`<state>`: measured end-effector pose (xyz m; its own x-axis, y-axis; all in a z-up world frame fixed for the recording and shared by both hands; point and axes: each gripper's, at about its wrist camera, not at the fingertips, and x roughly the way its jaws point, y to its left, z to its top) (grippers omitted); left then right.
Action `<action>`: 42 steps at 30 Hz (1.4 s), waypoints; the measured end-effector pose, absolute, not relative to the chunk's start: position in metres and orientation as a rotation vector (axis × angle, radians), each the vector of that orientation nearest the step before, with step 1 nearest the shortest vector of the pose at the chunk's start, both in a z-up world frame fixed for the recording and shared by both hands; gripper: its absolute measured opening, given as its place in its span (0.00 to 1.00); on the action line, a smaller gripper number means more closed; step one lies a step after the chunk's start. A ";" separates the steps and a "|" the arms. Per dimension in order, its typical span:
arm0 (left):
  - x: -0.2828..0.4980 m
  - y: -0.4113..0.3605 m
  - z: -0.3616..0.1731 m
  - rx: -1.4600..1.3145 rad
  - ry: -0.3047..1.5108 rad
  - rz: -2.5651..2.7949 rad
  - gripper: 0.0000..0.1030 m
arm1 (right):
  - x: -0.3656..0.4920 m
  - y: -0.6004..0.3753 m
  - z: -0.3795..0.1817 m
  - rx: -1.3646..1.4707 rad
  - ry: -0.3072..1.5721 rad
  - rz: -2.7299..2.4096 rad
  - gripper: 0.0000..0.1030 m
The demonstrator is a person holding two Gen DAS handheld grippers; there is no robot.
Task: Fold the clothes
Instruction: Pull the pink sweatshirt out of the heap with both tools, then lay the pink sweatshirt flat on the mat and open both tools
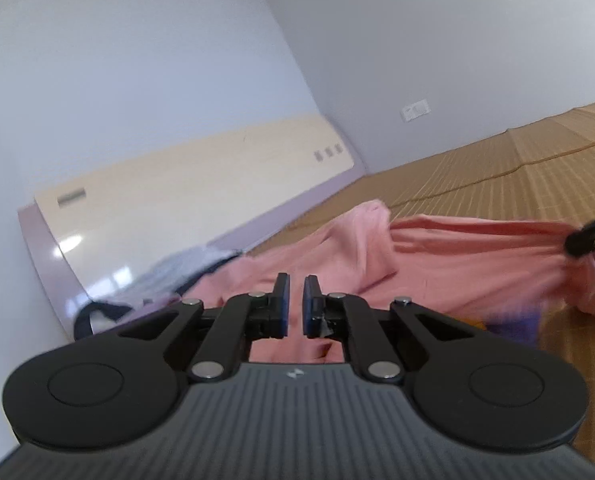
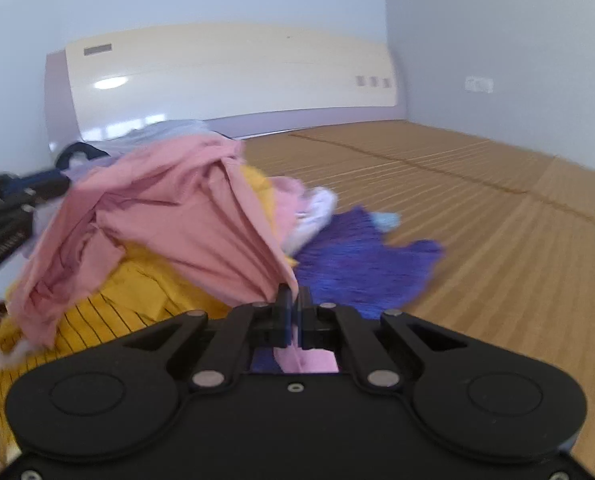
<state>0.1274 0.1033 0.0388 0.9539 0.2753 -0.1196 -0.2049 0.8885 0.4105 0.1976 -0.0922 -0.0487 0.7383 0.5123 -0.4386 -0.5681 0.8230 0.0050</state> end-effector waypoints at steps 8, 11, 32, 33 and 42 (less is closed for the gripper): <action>0.077 0.059 0.061 0.415 0.215 0.118 0.08 | 0.137 -0.186 -0.018 -0.192 0.437 0.486 0.03; 0.063 0.031 0.060 0.417 0.250 0.016 0.08 | 0.113 -0.228 -0.012 -0.230 0.429 0.400 0.03; -0.033 -0.296 0.013 0.418 0.465 -0.888 0.52 | -0.021 -0.583 -0.065 -0.073 0.534 -0.144 0.10; -0.033 -0.312 0.010 0.457 0.453 -0.863 0.52 | -0.023 -0.589 -0.069 -0.037 0.535 -0.133 0.11; 0.027 -0.387 -0.024 0.527 0.525 -0.715 0.53 | -0.041 -0.603 -0.078 0.035 0.543 -0.059 0.34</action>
